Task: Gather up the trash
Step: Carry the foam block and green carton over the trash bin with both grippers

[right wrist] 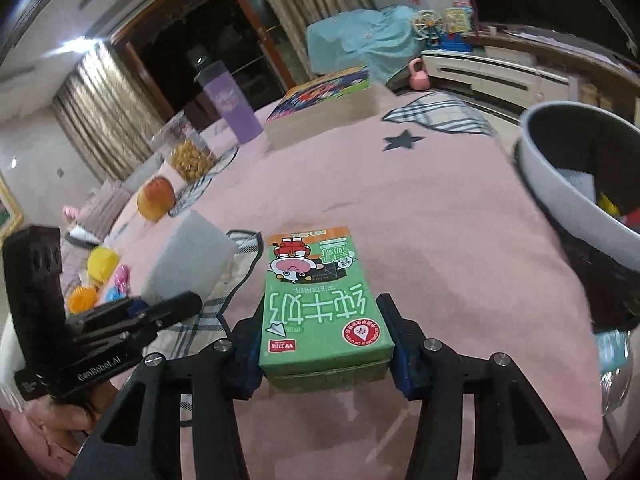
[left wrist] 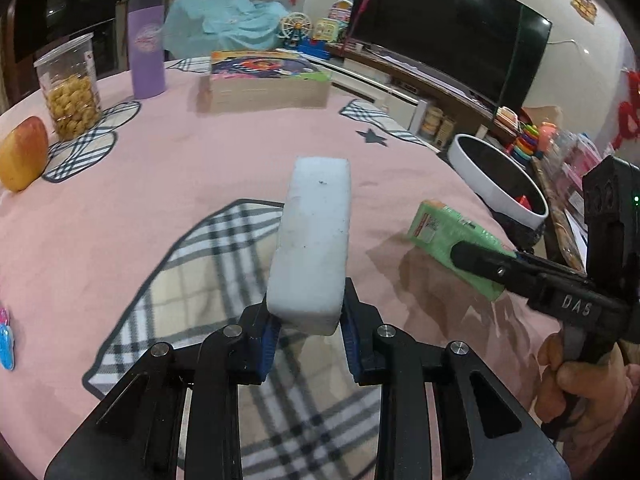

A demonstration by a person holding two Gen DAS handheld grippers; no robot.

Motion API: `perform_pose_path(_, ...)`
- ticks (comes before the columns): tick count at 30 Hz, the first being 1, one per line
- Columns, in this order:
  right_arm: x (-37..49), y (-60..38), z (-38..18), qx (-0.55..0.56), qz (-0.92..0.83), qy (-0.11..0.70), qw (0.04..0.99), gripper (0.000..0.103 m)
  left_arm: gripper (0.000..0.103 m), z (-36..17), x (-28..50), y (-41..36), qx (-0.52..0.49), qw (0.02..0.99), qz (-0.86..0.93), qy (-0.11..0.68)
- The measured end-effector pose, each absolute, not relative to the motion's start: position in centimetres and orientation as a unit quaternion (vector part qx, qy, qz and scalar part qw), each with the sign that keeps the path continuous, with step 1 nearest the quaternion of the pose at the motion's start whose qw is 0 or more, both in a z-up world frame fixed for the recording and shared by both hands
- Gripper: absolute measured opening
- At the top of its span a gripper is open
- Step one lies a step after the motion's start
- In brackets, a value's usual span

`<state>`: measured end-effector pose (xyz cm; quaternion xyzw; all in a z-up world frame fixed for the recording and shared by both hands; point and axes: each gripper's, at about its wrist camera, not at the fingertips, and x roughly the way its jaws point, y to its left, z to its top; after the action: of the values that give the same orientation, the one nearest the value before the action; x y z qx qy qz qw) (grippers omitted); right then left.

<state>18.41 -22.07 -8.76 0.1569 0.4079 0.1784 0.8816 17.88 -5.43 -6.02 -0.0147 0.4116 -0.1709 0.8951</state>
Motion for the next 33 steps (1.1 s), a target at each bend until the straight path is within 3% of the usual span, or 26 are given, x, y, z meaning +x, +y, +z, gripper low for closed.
perform_pose_path(33,13.6,-30.9,-7.6,0.249,0.114,0.351,0.895,0.051,0.026,-4.5,16.0,-15.2,0.062,0.878,-0.236,0.412)
